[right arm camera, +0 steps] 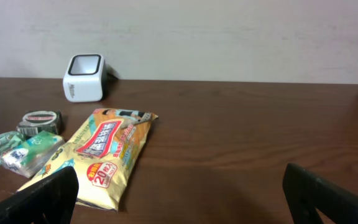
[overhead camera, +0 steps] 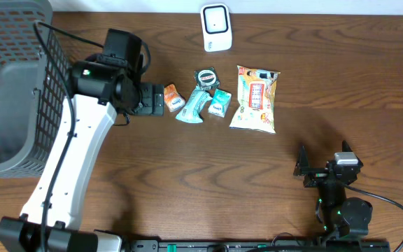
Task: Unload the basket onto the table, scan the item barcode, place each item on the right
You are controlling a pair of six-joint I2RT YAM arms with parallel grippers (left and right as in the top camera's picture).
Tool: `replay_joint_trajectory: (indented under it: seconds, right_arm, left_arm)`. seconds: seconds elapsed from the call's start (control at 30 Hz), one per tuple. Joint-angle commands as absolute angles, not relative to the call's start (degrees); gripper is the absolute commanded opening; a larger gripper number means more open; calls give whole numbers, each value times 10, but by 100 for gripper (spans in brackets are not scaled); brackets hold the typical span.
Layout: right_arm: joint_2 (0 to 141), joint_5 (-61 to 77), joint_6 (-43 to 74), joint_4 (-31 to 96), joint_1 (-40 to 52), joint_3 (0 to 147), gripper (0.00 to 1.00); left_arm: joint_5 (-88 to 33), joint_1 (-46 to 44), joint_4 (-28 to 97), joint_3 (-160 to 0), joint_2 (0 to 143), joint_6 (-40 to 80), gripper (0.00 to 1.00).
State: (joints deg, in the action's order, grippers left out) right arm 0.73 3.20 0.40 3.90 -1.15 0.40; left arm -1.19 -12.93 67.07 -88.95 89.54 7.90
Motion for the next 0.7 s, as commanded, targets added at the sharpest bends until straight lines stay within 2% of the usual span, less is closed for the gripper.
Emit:
replay_joint_trajectory:
  seconds: [0.0, 0.17, 0.3, 0.37, 0.5, 0.57, 0.67]
  right_arm:
    - [6, 36, 8, 41, -6, 3, 99]
    - [6, 43, 19, 19, -6, 3, 99]
    - [6, 293, 295, -40, -6, 3, 99]
    - [6, 367, 371, -36, -6, 3, 99]
    - [6, 353, 465, -84, -6, 3, 99]
    - [6, 340, 487, -157, -6, 3, 99]
    - [6, 262, 510, -341, -6, 3, 99]
  left_arm:
    - [-9, -130, 672, -866, 908, 83, 98]
    - [-8, -129, 673, -853, 908, 82, 98]
    - [-9, -130, 674, -853, 908, 82, 98]
    - [-9, -130, 674, -853, 908, 82, 98]
    - [-9, -130, 674, -853, 908, 82, 98]
    - [-9, -130, 674, -853, 908, 82, 98]
    - [-9, -130, 674, -853, 908, 82, 98]
